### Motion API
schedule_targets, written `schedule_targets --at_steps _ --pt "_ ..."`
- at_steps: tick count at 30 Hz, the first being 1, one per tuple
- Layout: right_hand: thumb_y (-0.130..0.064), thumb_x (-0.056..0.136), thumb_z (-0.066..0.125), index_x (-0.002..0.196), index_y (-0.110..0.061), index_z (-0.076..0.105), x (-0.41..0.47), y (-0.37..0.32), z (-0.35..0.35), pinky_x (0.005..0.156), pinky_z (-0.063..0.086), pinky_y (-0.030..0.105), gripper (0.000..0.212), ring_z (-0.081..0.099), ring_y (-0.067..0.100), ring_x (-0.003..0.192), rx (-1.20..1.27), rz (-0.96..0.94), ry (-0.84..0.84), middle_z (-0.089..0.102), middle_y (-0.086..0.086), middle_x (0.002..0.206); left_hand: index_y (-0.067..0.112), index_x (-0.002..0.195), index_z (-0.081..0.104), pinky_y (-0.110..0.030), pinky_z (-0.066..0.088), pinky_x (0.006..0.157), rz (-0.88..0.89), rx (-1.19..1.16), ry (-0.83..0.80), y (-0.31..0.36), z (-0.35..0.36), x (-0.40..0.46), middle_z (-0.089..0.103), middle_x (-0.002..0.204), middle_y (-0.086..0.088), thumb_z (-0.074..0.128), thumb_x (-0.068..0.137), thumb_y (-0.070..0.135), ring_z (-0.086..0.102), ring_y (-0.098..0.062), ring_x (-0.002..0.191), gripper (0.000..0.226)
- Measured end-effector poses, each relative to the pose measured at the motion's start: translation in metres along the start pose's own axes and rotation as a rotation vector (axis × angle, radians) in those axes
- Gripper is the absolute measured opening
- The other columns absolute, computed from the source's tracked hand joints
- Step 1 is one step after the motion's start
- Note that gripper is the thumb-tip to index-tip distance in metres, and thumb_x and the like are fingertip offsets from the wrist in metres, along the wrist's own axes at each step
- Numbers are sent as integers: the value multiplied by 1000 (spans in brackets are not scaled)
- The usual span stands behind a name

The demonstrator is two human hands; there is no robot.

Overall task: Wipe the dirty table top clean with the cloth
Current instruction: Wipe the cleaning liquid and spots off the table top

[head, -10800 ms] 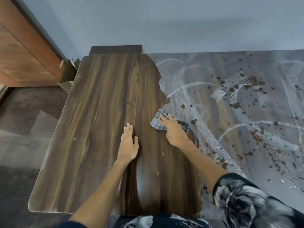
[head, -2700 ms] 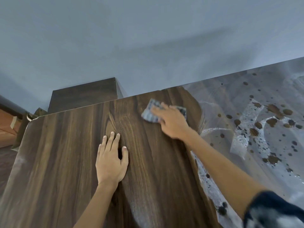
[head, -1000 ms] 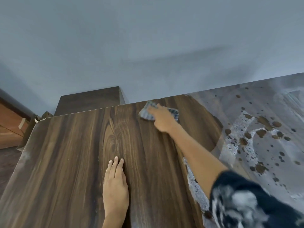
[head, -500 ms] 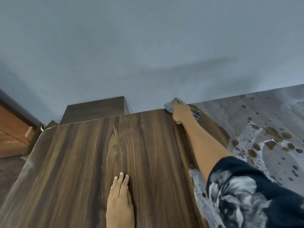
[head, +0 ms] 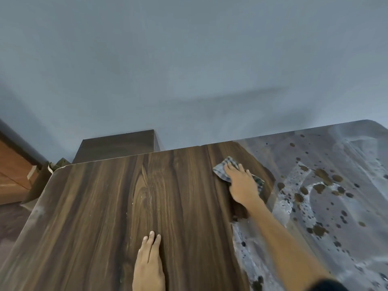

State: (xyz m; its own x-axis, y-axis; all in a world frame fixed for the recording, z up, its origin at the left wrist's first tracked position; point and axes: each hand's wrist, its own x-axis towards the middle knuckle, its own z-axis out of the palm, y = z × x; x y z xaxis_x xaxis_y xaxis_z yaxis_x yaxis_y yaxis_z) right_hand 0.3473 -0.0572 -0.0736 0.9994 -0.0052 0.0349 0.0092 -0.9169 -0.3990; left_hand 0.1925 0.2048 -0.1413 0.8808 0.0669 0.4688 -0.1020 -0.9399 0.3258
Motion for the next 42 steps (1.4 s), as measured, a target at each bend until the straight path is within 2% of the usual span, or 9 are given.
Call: schedule_targets --at_steps 5,9,13,19,22,28,31,37,42 --pt "4 84 47 147 -18 22 -57 -67 1 117 14 39 71 15 30 142 43 -161 -227 18 8 155 5 110 57 -18 26 104 -32 -67 -107 16 -20 -33 61 120 -8 40 74 3 52 -25 117 40" --pt "10 83 41 148 -22 16 -187 -60 -6 118 -1 33 76 -1 18 145 52 -445 -342 15 -9 156 10 119 44 -9 7 107 -43 -160 -215 22 -36 -58 24 148 16 28 77 7 1 9 138 45" --pt "14 83 38 146 -31 19 -206 -1 -26 119 12 33 80 7 10 142 83 -72 -141 14 -14 153 12 122 40 -11 7 107 -41 -168 -280 28 -51 -80 -6 150 31 25 76 7 -5 9 138 49" --pt "-3 90 43 145 -25 22 -120 -18 -23 110 30 45 63 21 35 140 55 146 -130 18 12 154 7 120 47 -15 15 106 -58 -20 -285 33 -63 -96 46 135 1 27 75 5 36 -14 132 49" --pt "5 87 45 146 -25 22 -164 -56 -15 115 22 42 70 20 29 140 54 -53 -245 16 7 155 0 113 59 -20 28 104 -92 88 -259 39 -67 -97 64 115 -18 28 74 5 53 -32 113 50" --pt "13 86 39 147 -30 18 -264 -12 -31 118 -5 33 77 -2 12 144 75 -184 -270 10 -19 152 -2 113 63 -49 52 83 -189 94 -404 49 -72 -94 65 114 -17 65 62 -23 61 -39 106 55" --pt "13 86 38 145 -31 21 -216 24 -38 116 13 35 76 12 18 144 85 77 -68 14 -12 153 0 117 61 -48 50 89 -249 91 -438 55 -76 -93 62 119 -15 60 67 -23 57 -38 112 55" --pt "13 83 44 145 -31 22 -151 -21 -18 106 39 43 78 29 31 137 78 206 -163 14 7 155 3 129 52 -44 40 101 -312 85 -465 65 -82 -92 53 132 -13 49 77 -17 46 -35 125 55" --pt "11 87 36 148 -23 16 -264 -44 -20 115 -6 29 73 1 19 145 96 -242 -385 13 -8 157 -1 113 63 -49 56 75 -229 119 -476 61 -85 -92 66 109 -18 58 63 -20 63 -41 99 53"
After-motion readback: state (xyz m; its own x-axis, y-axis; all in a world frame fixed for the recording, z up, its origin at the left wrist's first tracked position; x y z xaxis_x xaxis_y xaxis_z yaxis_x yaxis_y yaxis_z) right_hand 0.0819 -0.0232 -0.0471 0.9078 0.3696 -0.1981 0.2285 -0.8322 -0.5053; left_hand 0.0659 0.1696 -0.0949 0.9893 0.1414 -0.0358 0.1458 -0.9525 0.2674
